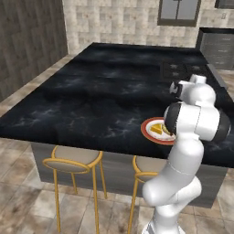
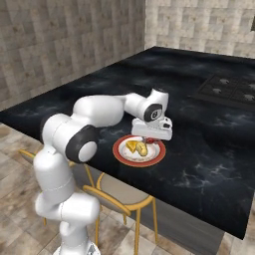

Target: Take the cheese, fish, and potato from the fridge and place them on the plate on the dining counter to create an appetizer plate.

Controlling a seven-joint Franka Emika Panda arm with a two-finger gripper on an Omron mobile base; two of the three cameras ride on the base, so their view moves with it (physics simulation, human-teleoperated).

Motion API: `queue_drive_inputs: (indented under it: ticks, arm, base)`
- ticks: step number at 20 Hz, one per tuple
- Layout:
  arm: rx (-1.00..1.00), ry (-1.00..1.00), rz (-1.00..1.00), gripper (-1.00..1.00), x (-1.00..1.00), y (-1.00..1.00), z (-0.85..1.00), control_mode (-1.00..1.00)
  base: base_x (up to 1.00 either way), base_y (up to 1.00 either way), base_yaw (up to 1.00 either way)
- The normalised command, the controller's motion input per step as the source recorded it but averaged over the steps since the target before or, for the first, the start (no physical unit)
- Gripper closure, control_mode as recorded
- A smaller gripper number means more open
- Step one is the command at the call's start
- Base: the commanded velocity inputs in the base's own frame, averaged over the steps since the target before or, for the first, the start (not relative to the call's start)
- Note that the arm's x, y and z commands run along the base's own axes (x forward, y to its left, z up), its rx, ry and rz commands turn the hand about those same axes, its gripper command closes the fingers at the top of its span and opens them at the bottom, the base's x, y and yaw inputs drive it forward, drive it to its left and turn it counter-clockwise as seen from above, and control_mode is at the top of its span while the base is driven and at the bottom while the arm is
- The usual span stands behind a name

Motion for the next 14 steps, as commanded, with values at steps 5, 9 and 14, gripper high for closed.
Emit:
queue_drive_inputs:
  ticks: [5, 9, 14]
  arm:
    - [0.0, 0.0, 0.04, 1.0, 0.34, -0.06, -0.38, -1.0]
    - [0.0, 0.0, 0.03, 1.0, 0.51, 0.0, -0.26, -1.0]
    - [0.0, 0.0, 0.02, 1.0, 0.56, 0.0, -0.21, -1.0]
  base:
    - [0.0, 0.0, 0.0]
    - [0.0, 0.0, 0.0]
    - [0.0, 0.0, 0.0]
